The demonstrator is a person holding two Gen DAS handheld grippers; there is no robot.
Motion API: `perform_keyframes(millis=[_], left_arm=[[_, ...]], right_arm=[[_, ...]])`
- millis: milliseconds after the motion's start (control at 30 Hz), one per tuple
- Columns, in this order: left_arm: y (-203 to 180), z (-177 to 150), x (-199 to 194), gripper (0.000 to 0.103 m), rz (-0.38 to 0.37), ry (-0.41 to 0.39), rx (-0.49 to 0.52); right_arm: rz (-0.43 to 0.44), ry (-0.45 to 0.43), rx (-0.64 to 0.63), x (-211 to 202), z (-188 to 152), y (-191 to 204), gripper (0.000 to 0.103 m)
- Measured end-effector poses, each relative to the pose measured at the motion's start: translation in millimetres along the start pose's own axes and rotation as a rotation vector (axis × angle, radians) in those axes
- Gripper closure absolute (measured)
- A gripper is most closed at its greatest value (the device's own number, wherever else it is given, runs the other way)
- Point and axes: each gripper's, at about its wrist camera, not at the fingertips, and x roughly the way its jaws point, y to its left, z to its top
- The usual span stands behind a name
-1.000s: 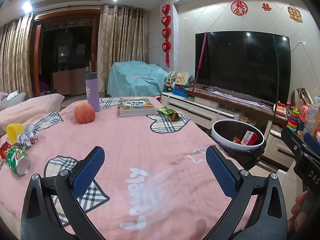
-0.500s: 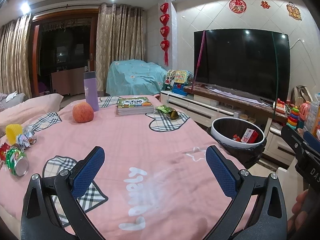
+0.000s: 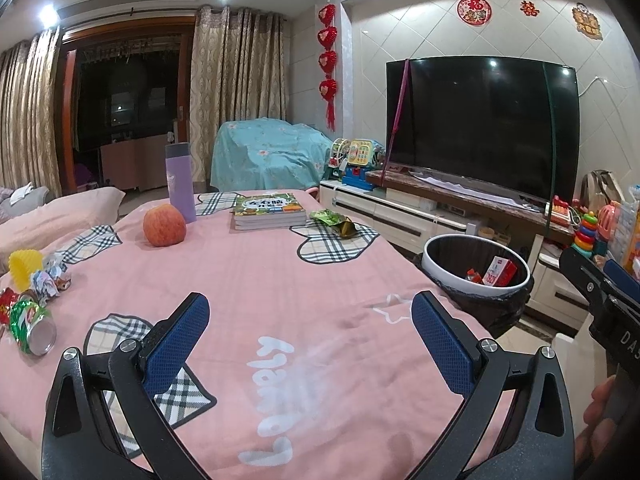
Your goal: Collect trash
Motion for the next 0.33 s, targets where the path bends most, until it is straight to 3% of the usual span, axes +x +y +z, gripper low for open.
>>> perform_keyframes(millis=[333], left_arm=[[5, 3, 13, 0.000, -0.025, 0.038, -0.016]], right_arm=[[0.007, 0.035, -0.003, 13, -1, 3, 0.000]])
